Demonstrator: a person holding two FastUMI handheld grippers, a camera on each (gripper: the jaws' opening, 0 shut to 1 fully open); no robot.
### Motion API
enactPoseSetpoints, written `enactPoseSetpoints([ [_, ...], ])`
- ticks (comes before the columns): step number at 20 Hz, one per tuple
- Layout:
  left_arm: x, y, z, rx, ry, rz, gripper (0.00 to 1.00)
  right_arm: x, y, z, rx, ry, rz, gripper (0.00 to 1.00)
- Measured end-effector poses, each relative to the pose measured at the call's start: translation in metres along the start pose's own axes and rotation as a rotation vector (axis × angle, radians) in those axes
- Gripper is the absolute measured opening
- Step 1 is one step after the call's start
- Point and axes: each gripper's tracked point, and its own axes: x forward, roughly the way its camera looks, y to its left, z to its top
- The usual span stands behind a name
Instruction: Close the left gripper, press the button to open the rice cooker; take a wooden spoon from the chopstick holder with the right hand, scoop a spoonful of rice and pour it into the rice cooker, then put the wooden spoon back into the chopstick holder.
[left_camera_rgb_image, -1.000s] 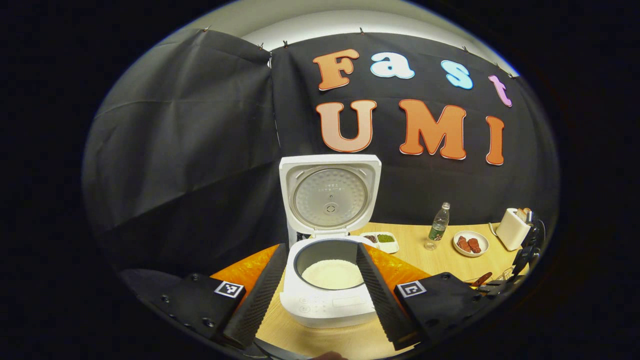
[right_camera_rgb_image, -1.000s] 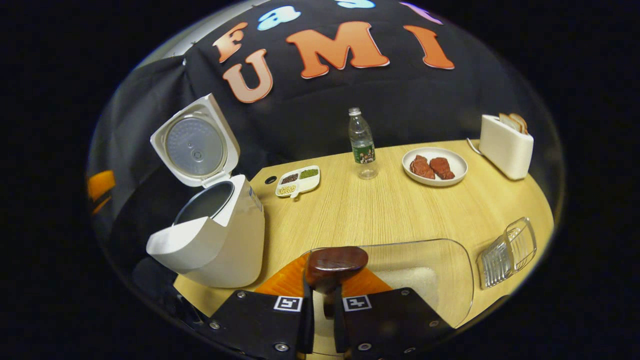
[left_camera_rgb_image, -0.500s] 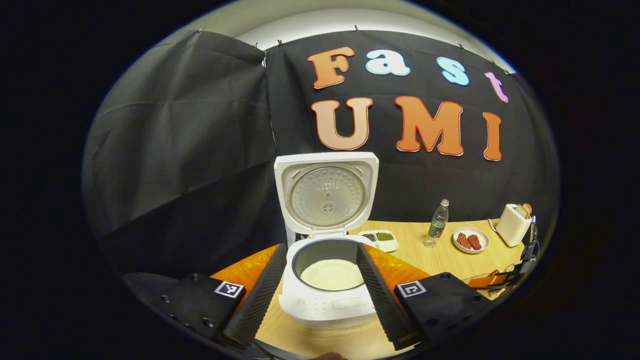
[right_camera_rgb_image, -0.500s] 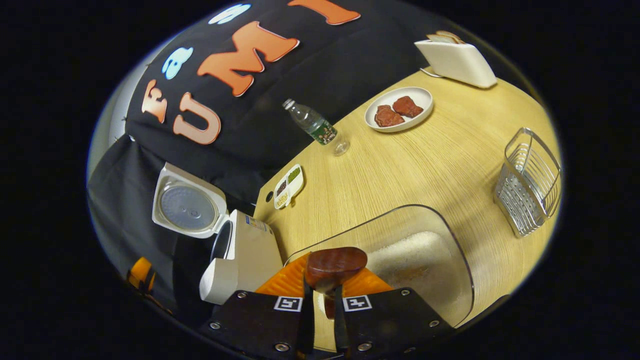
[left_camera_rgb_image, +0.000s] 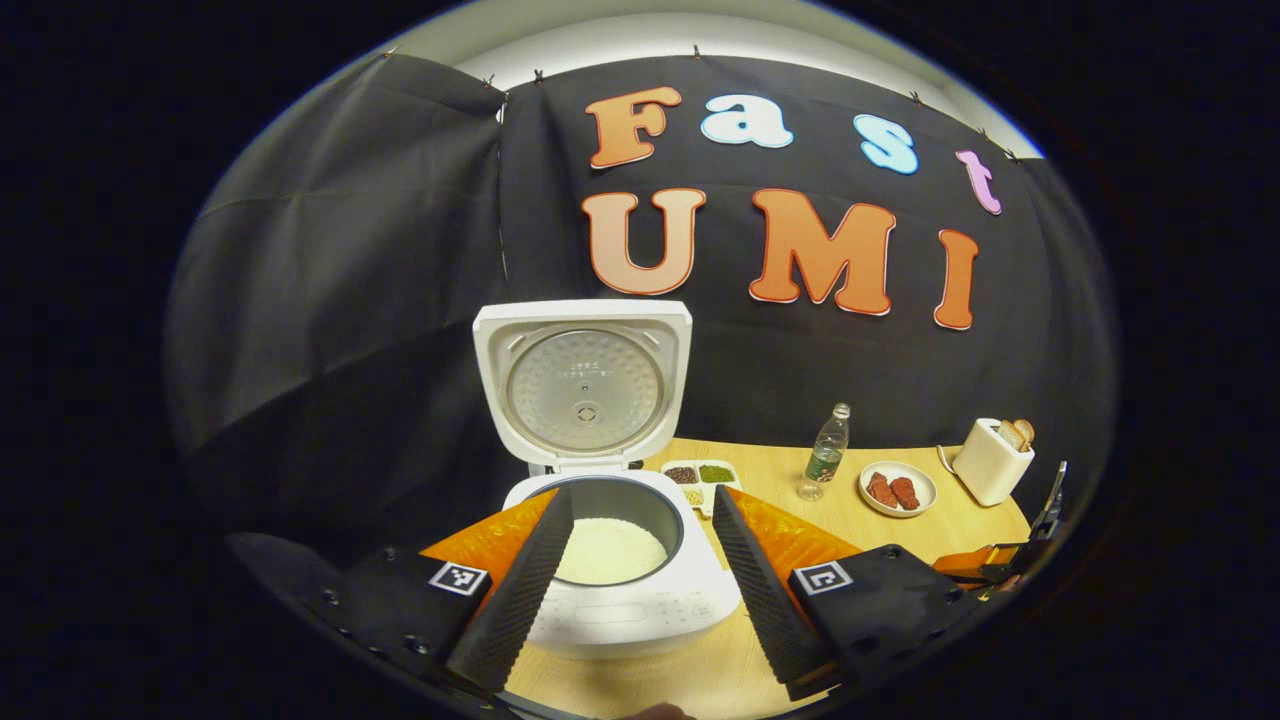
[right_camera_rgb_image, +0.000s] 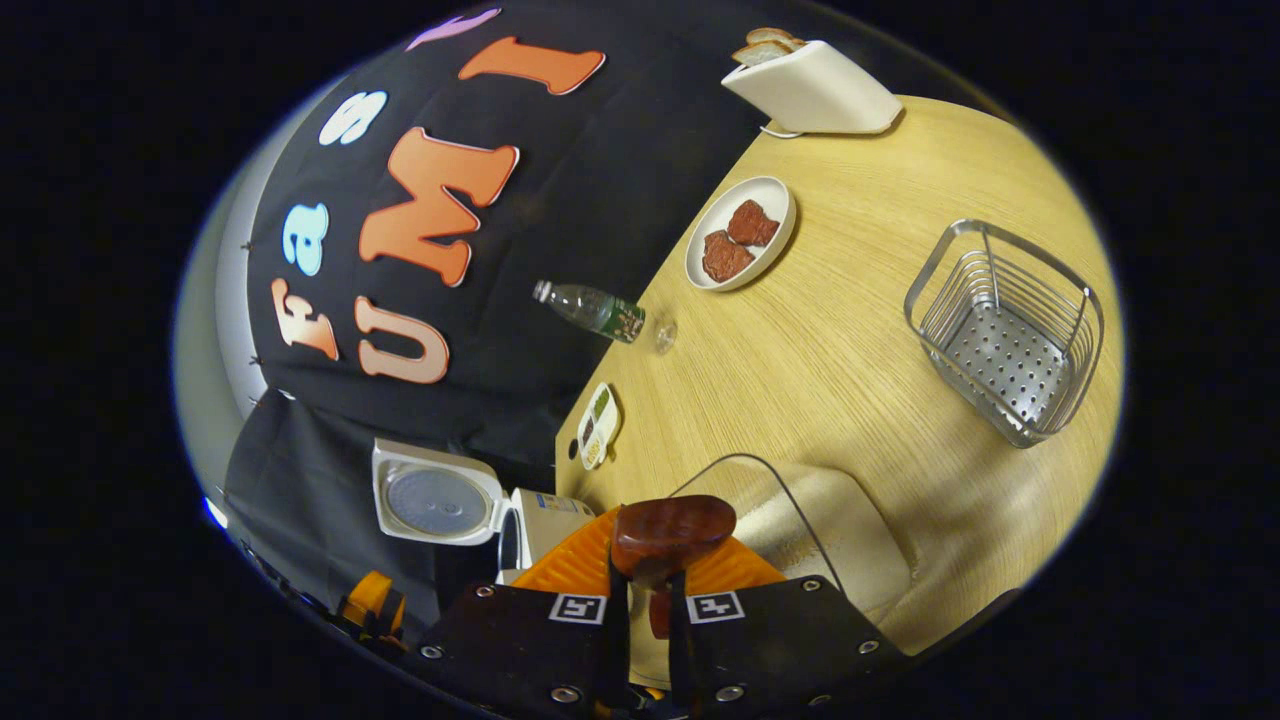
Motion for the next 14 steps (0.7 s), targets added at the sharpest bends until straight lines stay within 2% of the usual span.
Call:
enactPoseSetpoints([
  [6,0.0,-0.026,0.01,-0.003,-0.025,-0.029,0.96,-0.018,0.043,0.035,0.126,-0.02,0.148,0.15],
  [10,-0.001,-0.023,0.013,-0.025,-0.037,-0.008,0.96,-0.02,0.078,0.045,0.254,0.008,0.247,0.15],
  [14,-0.008,-0.003,0.013,-0.038,-0.05,0.045,0.96,-0.017,0.111,0.042,0.32,0.051,0.33,0.15],
])
